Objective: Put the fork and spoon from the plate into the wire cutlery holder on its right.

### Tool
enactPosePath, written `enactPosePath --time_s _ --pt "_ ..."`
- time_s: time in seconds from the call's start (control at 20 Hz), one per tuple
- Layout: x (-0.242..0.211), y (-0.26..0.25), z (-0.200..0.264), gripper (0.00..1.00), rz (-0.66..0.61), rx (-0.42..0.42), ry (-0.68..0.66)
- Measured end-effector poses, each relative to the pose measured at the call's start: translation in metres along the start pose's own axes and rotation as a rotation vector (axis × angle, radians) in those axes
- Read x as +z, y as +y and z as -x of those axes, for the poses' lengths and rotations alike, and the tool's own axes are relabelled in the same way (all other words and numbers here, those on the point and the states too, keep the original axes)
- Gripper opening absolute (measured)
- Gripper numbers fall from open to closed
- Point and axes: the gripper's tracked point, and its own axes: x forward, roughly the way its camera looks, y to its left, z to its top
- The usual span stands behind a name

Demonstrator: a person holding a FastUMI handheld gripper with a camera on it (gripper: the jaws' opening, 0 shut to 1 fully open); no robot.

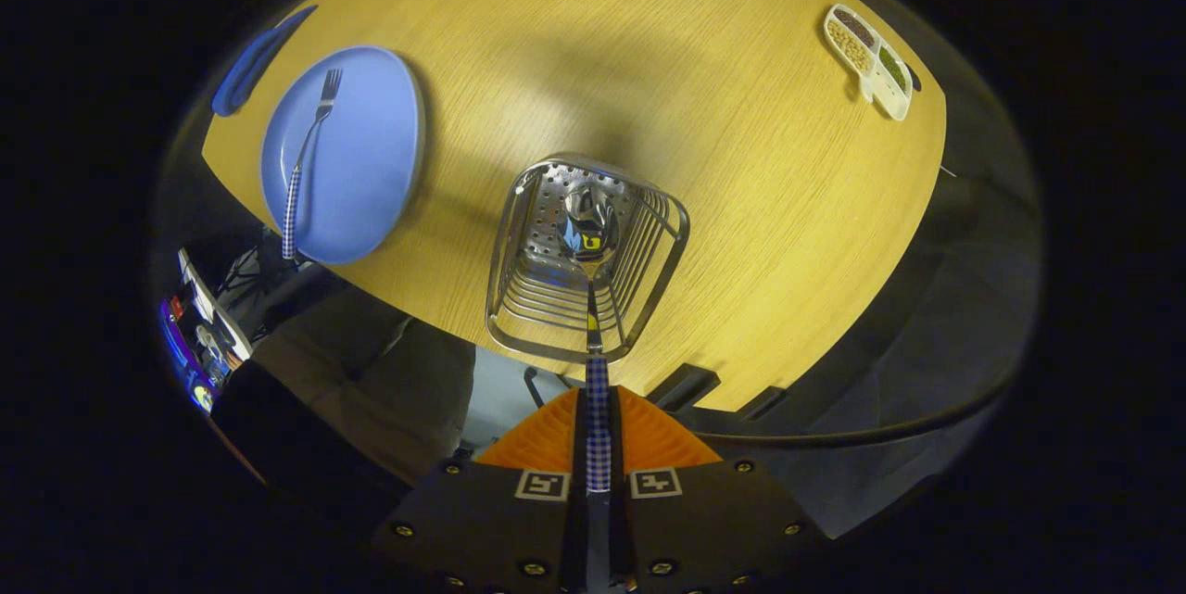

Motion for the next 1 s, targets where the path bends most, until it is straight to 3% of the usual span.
enactPosePath --time_s 0.35,0.5,0.65,0.7,0.85,0.95,1.0 --pt "0.009 0.002 0.005 0.12 0.002 0.017 0.002" --pt "0.009 -0.002 0.012 0.34 -0.007 0.005 -0.023" --pt "0.007 -0.002 0.019 0.39 -0.016 0.012 -0.043" --pt "0.004 -0.001 0.020 0.54 -0.021 0.016 -0.050" --pt "-0.009 -0.002 0.028 0.62 -0.057 0.016 -0.092" --pt "-0.019 0.000 0.035 1.00 -0.103 0.015 -0.151" --pt "-0.025 0.002 0.036 0.97 -0.134 0.013 -0.181"
